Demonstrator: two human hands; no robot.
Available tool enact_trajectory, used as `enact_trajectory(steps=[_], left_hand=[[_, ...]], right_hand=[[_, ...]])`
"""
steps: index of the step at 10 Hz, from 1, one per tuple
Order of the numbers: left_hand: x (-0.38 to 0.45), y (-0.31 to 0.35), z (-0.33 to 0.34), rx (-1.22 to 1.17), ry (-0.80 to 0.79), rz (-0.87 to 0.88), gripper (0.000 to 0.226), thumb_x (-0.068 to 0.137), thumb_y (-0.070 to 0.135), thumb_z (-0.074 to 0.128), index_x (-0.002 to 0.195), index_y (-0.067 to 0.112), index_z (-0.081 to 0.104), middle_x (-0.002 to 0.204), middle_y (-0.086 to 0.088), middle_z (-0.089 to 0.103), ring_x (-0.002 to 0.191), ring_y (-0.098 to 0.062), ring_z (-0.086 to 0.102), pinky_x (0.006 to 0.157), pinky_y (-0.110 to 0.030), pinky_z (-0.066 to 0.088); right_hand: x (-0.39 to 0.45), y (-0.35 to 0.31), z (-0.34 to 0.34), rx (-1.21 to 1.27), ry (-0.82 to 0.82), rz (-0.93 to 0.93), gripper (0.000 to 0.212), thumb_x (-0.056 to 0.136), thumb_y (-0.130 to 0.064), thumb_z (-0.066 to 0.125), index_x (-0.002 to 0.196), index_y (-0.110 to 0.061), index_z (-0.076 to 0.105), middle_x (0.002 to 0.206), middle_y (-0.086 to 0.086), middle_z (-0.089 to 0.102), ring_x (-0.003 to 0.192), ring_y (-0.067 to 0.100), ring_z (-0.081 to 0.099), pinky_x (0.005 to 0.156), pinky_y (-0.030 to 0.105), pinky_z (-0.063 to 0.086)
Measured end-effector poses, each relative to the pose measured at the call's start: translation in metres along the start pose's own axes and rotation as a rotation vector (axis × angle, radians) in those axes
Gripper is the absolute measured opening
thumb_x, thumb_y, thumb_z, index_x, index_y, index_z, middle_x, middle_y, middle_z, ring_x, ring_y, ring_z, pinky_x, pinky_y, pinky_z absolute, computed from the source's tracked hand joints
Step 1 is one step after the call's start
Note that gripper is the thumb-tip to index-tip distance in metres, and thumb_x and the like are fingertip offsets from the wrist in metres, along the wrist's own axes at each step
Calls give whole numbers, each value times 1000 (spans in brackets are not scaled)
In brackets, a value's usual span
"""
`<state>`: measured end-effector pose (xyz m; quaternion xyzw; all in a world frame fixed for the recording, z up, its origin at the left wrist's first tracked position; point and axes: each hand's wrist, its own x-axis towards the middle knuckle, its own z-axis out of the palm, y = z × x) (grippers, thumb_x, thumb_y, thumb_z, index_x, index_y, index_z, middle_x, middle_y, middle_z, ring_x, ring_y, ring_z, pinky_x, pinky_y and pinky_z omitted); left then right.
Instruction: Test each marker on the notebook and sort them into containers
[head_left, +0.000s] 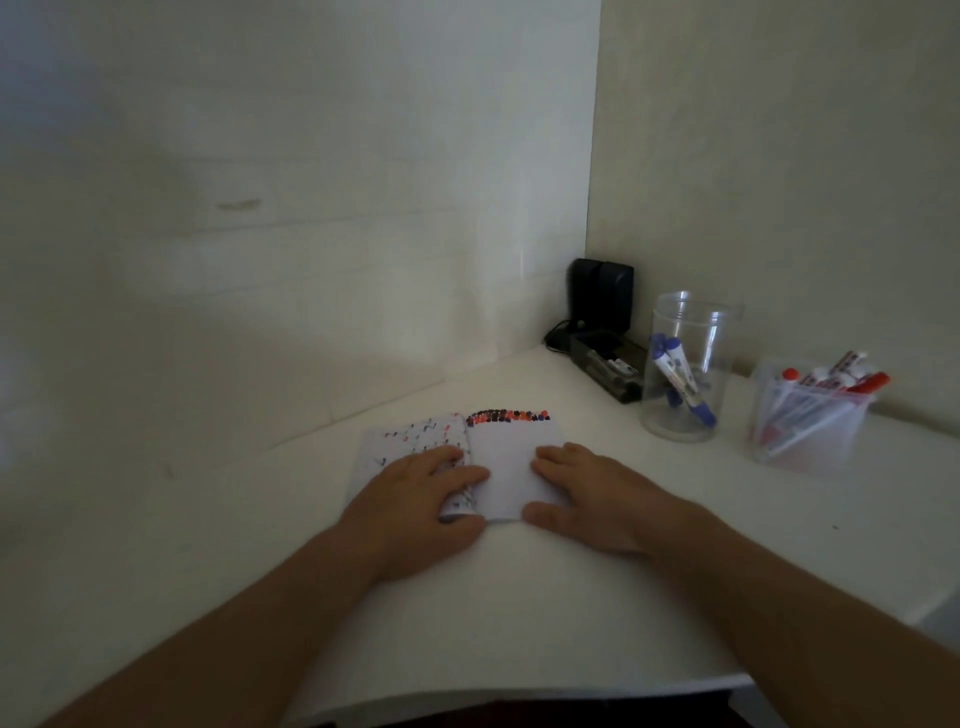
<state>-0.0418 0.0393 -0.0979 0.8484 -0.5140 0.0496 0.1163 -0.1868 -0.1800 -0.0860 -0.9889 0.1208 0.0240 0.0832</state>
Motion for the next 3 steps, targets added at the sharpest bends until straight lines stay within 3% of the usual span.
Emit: enact_trajectory(steps=[1, 2, 3], left_hand=[[0, 1, 2, 59, 61, 13, 61, 89, 67, 45, 147, 51, 40, 158, 12, 35, 144, -13, 31, 118, -29, 22], [-14, 10, 5, 93, 122, -43, 57, 89, 67, 38, 141, 47, 49, 134, 8, 48, 119, -18, 44, 105, -35, 41], [-55, 30, 19, 51, 198, 16, 46, 91, 56, 39, 135, 47, 49, 130, 8, 49, 114, -17, 51, 99, -35, 50]], right_hand=[[-2, -2, 5, -23, 10, 24, 86, 96, -77, 35, 165, -28, 19, 173, -7, 12, 159, 20, 11, 127, 41, 17], [-11, -9, 8, 2, 93, 47, 74, 99, -70, 36, 160, -27, 32, 170, -3, 24, 152, 20, 27, 123, 41, 27], [-34, -15, 12, 99, 118, 43, 65, 100, -64, 42, 154, -27, 42, 167, -5, 30, 149, 15, 33, 122, 34, 30]])
